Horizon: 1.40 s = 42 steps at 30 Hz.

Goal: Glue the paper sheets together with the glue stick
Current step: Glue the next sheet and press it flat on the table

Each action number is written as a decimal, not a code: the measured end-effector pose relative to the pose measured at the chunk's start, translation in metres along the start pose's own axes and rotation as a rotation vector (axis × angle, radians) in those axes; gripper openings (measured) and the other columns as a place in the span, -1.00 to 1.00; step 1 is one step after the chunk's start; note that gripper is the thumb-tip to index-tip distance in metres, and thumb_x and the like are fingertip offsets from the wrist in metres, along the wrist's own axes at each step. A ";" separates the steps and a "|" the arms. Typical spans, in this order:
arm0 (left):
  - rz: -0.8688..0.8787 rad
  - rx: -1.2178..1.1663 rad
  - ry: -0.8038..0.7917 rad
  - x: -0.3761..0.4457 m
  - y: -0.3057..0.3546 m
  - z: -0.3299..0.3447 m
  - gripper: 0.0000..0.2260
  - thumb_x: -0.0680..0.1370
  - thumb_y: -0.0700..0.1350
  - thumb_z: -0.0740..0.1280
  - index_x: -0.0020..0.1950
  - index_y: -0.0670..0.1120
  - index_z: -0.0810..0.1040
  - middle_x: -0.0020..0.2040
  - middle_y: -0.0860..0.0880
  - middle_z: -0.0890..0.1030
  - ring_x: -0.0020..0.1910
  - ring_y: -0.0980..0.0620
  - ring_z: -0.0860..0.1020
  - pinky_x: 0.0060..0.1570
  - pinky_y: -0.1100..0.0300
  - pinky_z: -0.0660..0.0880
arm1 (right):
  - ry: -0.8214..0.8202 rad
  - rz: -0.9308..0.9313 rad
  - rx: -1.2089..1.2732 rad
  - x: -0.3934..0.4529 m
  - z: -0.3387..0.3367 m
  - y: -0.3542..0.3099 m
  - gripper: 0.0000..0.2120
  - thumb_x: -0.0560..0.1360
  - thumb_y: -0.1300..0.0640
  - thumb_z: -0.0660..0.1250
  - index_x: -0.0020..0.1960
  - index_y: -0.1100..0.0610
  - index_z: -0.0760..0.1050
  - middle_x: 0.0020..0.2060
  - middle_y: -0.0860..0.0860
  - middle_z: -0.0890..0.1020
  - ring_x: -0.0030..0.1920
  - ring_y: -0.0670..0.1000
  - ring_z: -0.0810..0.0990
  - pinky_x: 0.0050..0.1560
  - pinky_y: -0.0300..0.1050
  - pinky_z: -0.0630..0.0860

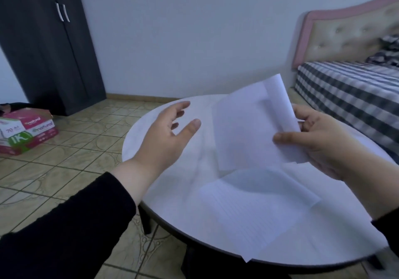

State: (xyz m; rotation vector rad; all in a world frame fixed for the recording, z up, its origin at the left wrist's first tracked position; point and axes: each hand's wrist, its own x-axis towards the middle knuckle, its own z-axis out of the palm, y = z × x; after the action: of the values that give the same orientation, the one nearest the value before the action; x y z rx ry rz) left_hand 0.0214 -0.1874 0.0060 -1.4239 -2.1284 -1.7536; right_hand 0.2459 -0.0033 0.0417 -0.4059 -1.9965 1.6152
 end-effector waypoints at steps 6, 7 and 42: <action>0.003 0.020 -0.241 0.003 0.045 0.010 -0.52 0.43 0.13 0.46 0.32 0.20 0.44 0.22 0.24 0.54 0.24 0.30 0.46 0.26 0.27 0.38 | -0.174 0.169 0.027 -0.022 -0.025 0.007 -0.37 0.18 0.21 0.57 0.23 0.12 0.51 0.10 0.31 0.62 0.07 0.35 0.62 0.09 0.27 0.56; -0.042 0.017 -0.269 0.002 0.047 0.016 -0.51 0.39 0.12 0.49 0.30 0.20 0.46 0.14 0.19 0.59 0.16 0.24 0.53 0.21 0.26 0.43 | -0.164 0.183 0.018 -0.024 -0.026 0.008 -0.38 0.18 0.21 0.57 0.22 0.11 0.51 0.10 0.32 0.61 0.07 0.36 0.62 0.09 0.29 0.56; -0.201 0.518 -0.663 -0.022 0.043 0.044 -0.63 0.47 0.01 0.43 0.23 0.17 0.41 -0.13 0.12 0.58 -0.20 0.16 0.53 -0.17 0.20 0.42 | 0.264 0.111 -0.852 -0.061 -0.030 0.033 -0.63 0.53 0.23 0.27 0.18 -0.19 0.55 -0.15 -0.24 0.60 -0.13 -0.23 0.55 -0.27 -0.40 0.39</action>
State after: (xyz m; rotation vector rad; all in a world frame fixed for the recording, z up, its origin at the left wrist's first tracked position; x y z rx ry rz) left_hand 0.0837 -0.1687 0.0103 -1.8233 -2.8235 -0.6764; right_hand 0.3089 -0.0045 0.0007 -0.9897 -2.3809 0.6284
